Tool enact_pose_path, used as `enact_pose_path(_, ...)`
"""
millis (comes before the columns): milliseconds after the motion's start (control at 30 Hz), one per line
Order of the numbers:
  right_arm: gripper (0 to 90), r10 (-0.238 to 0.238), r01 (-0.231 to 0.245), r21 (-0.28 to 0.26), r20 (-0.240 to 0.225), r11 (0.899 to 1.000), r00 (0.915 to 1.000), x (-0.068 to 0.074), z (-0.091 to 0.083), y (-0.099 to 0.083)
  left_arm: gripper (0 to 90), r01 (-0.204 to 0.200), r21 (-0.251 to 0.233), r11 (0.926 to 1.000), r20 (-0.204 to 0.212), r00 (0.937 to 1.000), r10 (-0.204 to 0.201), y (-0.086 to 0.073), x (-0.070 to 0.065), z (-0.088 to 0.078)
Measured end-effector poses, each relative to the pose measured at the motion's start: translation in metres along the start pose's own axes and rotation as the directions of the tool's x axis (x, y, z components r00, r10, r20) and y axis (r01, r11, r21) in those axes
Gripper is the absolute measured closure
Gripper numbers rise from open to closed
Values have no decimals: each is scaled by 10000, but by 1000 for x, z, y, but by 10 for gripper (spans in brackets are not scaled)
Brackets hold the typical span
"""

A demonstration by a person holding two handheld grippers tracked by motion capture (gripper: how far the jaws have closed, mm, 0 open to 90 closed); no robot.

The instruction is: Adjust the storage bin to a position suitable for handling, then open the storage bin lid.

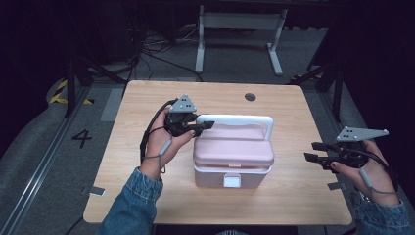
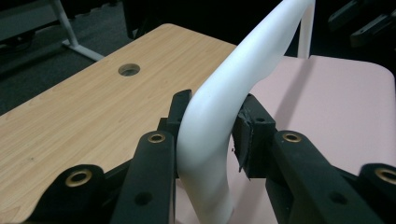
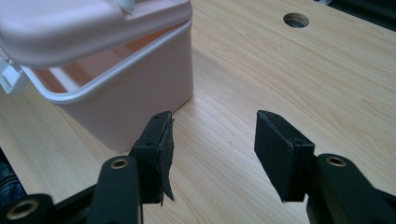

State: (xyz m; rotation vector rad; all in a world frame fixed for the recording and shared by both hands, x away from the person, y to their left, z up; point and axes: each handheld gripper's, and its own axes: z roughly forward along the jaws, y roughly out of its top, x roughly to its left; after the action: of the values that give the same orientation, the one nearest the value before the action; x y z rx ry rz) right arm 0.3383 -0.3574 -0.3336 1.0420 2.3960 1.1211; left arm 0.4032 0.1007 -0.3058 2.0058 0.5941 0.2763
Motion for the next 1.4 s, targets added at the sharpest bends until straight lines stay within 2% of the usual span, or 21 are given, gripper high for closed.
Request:
enact_pose_path(233,492,51,-54,-135,-218,9999,9998,2,4,2,713,-112,438,9990,-112,9999,117,14,4,1)
enact_pose_path(500,494,285,-297,-388,-297,9988,9992,1,5,2,713,124,465,9988,-114,9999,-119,20,11,3)
enact_pose_path(633,503,334,-350,-697,-249,9970,9991,2,4,4,713,122,425,9990,-116,9999,-117,20,11,3)
enact_pose_path(1033,534,415,-506,-1735,-552,9835,9976,9,-1,17,712,247,380,9990,-173,9996,-240,22,17,6)
enact_pose_path(1233,533,200,-343,-2025,-722,9787,9972,13,5,30,712,498,214,9985,-227,9985,-494,23,22,8)
enact_pose_path(1367,540,59,-269,-2278,-924,9733,9957,17,6,36,714,407,370,9985,-340,9986,-395,27,26,10)
enact_pose_path(1400,549,13,-240,-2297,-982,9730,9952,18,7,37,715,510,347,9981,-358,9981,-498,27,27,11)
